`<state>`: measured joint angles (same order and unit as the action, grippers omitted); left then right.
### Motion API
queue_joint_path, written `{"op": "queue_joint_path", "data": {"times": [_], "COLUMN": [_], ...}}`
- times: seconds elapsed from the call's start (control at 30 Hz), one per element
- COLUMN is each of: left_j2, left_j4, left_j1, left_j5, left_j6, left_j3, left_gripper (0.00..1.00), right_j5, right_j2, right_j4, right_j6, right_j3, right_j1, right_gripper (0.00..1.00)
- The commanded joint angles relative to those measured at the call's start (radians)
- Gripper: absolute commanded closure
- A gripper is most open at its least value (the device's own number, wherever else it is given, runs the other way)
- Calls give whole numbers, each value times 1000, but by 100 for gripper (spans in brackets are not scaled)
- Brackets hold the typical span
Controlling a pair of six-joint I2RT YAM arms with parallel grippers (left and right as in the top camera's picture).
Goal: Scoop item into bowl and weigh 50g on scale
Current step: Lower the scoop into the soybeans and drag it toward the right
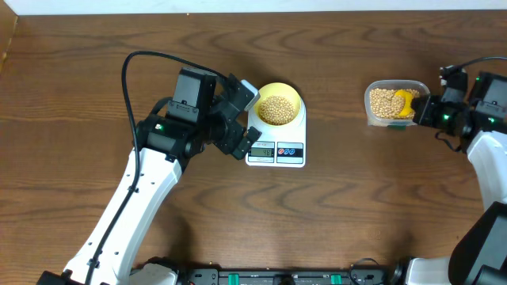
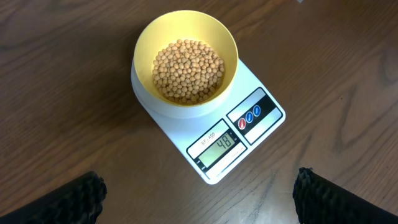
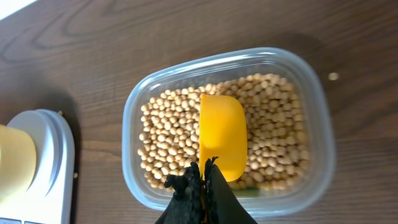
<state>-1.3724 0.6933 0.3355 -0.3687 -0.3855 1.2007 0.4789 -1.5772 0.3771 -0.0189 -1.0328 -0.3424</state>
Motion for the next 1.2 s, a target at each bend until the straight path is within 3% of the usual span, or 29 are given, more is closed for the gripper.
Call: {"op": "queue_joint_path", "data": {"times": [0.0, 0.77, 1.17], "left_j2": [15, 15, 15], "left_j4": [3, 2, 2], "left_j1": [-3, -3, -3], "left_j5": [-13, -13, -13], "left_j6": [9, 9, 9], "left_j3": [-6, -6, -6], "left_gripper": [2, 2, 2], "right_j5": [25, 136, 274], "right_j2": [50, 94, 93], "right_j4": [-3, -7, -79], "right_j6": [-19, -95, -244], "right_j3": [1, 1, 1], "right_j1": [-25, -44, -15], "right_gripper": [99, 99, 99]}}
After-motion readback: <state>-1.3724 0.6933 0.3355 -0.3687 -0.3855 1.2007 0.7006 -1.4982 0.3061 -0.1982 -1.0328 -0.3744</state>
